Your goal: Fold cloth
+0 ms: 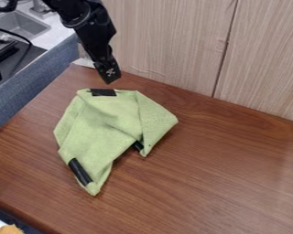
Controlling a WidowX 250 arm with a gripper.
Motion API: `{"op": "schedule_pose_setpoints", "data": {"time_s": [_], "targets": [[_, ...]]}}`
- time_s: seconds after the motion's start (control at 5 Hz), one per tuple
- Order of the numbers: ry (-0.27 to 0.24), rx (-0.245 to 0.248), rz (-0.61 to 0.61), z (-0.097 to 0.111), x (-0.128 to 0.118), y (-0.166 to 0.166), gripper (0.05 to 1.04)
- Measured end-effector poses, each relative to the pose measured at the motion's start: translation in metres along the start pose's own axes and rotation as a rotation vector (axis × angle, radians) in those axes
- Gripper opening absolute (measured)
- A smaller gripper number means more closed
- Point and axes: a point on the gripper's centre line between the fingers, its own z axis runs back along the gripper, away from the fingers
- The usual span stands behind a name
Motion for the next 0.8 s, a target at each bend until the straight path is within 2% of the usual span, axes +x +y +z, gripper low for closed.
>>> {"op": "schedule_pose_setpoints", "data": {"time_s": [0.2,0.4,0.6,0.8], "targets": [[0.015,-0.036,0.006,-0.008,-0.006,-0.007,1.000],[0.003,-0.107,-0.008,-0.008,-0.018,-0.027,1.000],[-0.037,-0.120,-0.014,0.004,-0.028,-0.026,1.000],[-0.045,-0.150,-0.060,0.018,-0.042,-0.041,1.000]]}}
